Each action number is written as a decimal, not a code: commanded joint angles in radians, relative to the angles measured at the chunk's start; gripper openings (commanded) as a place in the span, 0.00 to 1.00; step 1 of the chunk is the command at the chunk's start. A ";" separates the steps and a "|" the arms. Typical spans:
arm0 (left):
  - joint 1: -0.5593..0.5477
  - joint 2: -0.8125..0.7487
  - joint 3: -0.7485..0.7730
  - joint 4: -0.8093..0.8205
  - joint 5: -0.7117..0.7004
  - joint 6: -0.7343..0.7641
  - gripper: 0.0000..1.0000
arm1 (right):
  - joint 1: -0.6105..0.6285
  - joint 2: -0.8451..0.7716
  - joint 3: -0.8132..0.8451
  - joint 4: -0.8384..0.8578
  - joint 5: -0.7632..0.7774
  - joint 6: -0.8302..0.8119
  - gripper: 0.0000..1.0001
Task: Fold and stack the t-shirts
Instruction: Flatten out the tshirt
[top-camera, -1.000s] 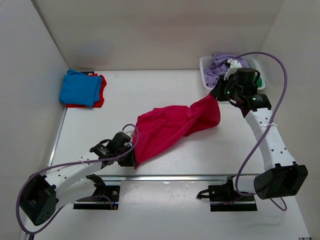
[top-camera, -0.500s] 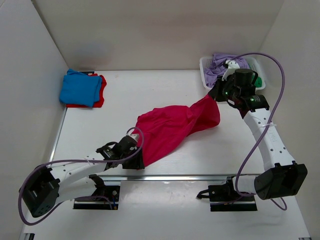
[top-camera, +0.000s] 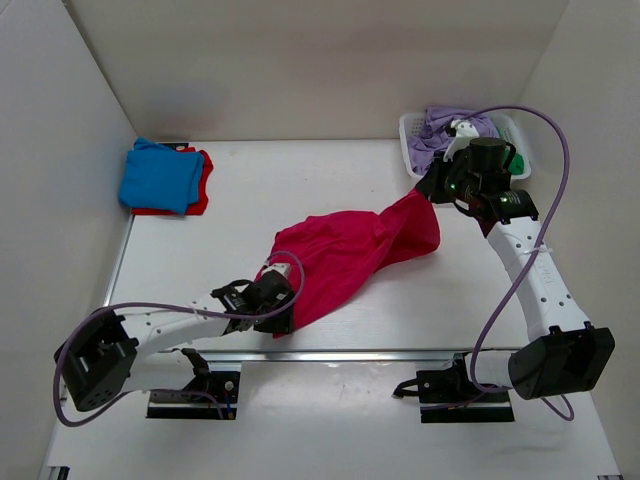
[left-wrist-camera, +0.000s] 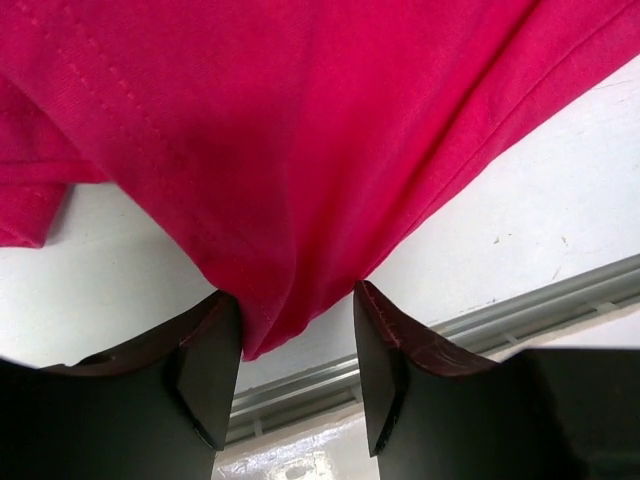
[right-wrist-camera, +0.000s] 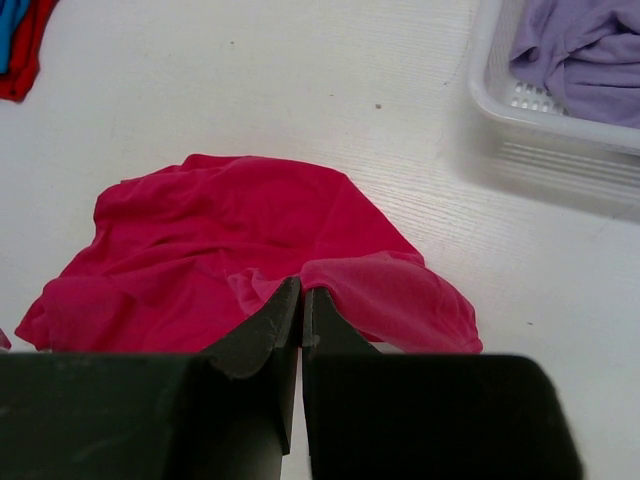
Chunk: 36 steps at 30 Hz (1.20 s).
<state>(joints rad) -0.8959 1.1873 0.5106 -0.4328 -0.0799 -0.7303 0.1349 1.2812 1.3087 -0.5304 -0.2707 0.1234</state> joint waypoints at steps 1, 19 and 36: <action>-0.031 0.052 -0.012 -0.066 -0.076 0.012 0.58 | -0.018 -0.025 0.006 0.047 -0.015 0.002 0.01; 0.353 -0.127 0.382 -0.357 -0.052 0.328 0.00 | -0.076 0.030 0.220 -0.011 -0.065 -0.048 0.00; 0.641 -0.041 1.247 -0.153 -0.178 0.583 0.00 | -0.302 -0.155 0.535 0.159 -0.241 0.038 0.00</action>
<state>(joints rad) -0.2710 1.1648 1.7073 -0.6403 -0.1967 -0.2012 -0.1043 1.1439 1.8122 -0.4656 -0.4221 0.1474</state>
